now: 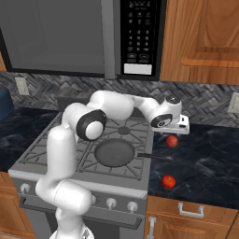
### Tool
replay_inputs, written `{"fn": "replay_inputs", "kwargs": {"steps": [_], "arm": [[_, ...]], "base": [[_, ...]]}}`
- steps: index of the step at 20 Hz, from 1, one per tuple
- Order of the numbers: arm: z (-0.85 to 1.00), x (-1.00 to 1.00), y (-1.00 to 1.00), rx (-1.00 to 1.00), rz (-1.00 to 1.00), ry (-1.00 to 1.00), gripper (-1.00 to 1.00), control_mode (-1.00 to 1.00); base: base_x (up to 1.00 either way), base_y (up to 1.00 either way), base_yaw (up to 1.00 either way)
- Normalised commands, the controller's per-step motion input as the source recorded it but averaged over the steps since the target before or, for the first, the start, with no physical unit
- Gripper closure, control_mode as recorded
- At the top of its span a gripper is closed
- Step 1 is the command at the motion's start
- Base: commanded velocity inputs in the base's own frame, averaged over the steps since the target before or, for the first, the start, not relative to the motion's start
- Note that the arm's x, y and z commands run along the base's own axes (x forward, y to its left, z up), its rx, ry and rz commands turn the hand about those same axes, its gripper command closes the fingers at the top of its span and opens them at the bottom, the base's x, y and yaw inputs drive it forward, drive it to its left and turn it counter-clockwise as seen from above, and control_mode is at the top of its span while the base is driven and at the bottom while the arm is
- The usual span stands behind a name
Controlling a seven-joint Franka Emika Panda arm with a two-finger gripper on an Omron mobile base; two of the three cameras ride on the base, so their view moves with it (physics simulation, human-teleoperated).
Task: Place the pan on the front right burner on the stove. Then place the tomato and the onion in the pan and turn on the front right burner.
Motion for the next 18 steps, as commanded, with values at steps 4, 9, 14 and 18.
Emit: {"fn": "replay_inputs", "kwargs": {"steps": [4,9,14,18], "arm": [[-0.13,0.20,-0.18,0.00,-0.01,0.00,-1.00,-1.00],[-0.17,0.13,-0.14,0.00,-0.01,0.00,-1.00,-1.00],[-0.20,0.05,-0.08,0.00,-0.01,0.00,-1.00,-1.00],[-0.18,0.04,-0.03,0.02,0.00,0.00,-1.00,-1.00]], "base": [[0.00,0.00,0.00],[0.00,0.00,0.00],[0.00,0.00,0.00],[0.00,0.00,0.00]]}}
